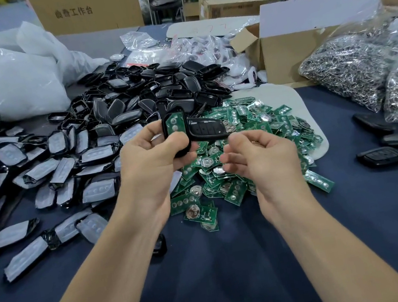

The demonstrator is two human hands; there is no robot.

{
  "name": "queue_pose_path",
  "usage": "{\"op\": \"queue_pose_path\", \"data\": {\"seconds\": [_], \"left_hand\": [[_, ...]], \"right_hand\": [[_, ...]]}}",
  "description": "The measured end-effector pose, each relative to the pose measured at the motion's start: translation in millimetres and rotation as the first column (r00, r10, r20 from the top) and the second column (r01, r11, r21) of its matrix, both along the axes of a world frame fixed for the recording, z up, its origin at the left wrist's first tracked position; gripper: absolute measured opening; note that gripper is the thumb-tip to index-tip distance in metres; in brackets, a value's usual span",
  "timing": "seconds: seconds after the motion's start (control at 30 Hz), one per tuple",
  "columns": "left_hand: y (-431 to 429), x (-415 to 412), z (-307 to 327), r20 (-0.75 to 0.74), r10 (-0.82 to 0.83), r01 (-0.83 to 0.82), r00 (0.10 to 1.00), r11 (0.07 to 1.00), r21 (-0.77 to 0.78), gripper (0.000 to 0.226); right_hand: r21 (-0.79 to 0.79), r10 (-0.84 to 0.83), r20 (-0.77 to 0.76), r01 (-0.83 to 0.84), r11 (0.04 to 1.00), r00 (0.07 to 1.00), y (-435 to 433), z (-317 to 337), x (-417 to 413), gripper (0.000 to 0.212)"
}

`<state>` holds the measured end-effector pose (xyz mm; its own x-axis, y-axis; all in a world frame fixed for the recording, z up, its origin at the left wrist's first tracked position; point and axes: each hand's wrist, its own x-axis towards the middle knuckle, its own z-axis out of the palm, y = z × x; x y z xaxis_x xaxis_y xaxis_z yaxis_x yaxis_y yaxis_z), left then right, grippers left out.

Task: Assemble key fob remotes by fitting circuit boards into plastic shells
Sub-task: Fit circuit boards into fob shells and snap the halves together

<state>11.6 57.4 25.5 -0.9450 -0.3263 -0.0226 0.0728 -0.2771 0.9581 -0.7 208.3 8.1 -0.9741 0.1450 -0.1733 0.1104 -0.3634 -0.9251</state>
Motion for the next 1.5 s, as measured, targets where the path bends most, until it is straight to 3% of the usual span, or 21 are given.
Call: {"op": "queue_pose_path", "data": {"seconds": [0.2,0.33,0.53,0.73,0.83,0.93,1.1,1.23,1.43,1.5], "left_hand": [[8,2,-5,-0.06,0.063,-0.071,0.996,0.989,-0.131,0.029],[18,6,-10,-0.134,-0.03,-0.025,0.991,0.917,-0.398,0.024],[15,6,-11,-0.141,-0.168,0.072,0.976,0.852,-0.518,0.019],[14,11,-7,-0.191,-0.289,0.077,0.938,0.712,-0.698,0.026],[13,10,-5,-0.235,-0.282,0.095,0.93,0.804,-0.587,0.023],[12,10,2,-0.24,-0.198,0.126,0.95,0.95,-0.287,0.023],[3,7,6,-0.028,-0.081,0.083,0.996,0.993,0.088,0.014],[-4,2,2,0.148,-0.084,0.068,0.985,0.992,0.11,0.009],[-3,-1,2,0.182,-0.155,0.14,0.971,0.986,0.094,0.019],[-2,0,0,0.17,-0.135,0.133,0.976,0.991,0.025,0.017]], "right_hand": [[-0.089,0.092,0.026,-0.089,0.992,0.995,-14,-1,5,0.015],[-0.167,0.087,0.044,-0.079,0.983,0.995,-15,2,3,0.015],[-0.258,0.09,0.081,-0.067,0.964,0.993,-8,6,1,0.013],[-0.278,0.239,0.085,-0.208,0.938,0.967,6,8,-2,0.024],[-0.405,0.299,0.073,-0.246,0.881,0.951,11,9,-3,0.007],[-0.538,0.388,0.023,-0.316,0.781,0.921,16,9,-6,0.03],[-0.567,0.499,-0.017,-0.419,0.709,0.867,18,10,-5,0.05],[-0.479,0.52,-0.019,-0.464,0.745,0.854,21,10,-5,0.052],[-0.423,0.457,0.032,-0.403,0.812,0.889,20,8,-8,0.032],[-0.42,0.46,0.065,-0.394,0.818,0.886,20,7,-9,0.036]]}}
